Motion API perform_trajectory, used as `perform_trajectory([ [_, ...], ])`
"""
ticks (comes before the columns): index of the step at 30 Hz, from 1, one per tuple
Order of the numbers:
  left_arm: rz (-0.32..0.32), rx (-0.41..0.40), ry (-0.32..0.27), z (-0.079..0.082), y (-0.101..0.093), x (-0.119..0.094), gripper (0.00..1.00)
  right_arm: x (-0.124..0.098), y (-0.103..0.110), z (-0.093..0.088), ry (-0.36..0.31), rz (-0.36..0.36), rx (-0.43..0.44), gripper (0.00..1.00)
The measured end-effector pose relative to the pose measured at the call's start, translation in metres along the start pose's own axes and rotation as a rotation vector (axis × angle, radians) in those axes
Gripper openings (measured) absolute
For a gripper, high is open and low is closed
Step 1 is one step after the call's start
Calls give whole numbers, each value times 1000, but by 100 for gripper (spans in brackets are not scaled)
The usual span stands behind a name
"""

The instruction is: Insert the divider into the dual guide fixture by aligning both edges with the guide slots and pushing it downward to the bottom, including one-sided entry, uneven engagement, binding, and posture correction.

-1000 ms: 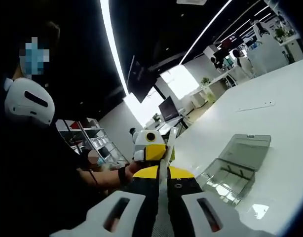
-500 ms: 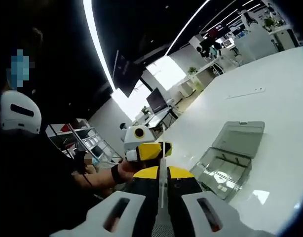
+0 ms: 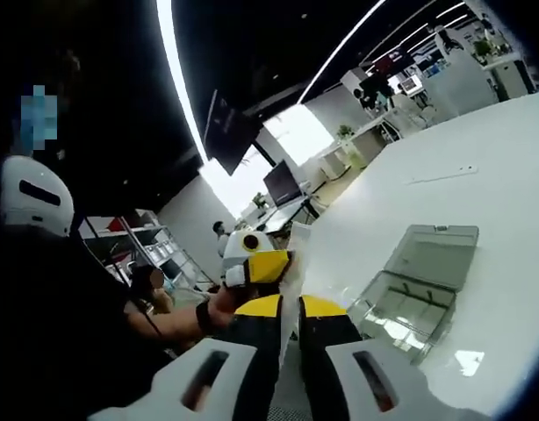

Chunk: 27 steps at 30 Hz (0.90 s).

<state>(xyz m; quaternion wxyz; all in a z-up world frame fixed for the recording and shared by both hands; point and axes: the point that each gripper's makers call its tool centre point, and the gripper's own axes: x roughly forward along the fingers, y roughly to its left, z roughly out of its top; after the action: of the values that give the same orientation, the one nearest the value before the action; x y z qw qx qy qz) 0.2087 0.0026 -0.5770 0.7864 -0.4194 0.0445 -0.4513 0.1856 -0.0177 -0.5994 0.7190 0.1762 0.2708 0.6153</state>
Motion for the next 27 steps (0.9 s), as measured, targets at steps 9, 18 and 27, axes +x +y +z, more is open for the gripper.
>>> perform_trajectory([
  [9,-72,-29,-56,6,-14,3,0,-3,9,7,-36,68,8,4],
  [18,-96,-41,-76,12,-18,7,0,-5,8,6,-54,82,18,4],
  [27,-81,-66,-85,11,-13,5,0,-4,8,8,-79,106,54,2],
])
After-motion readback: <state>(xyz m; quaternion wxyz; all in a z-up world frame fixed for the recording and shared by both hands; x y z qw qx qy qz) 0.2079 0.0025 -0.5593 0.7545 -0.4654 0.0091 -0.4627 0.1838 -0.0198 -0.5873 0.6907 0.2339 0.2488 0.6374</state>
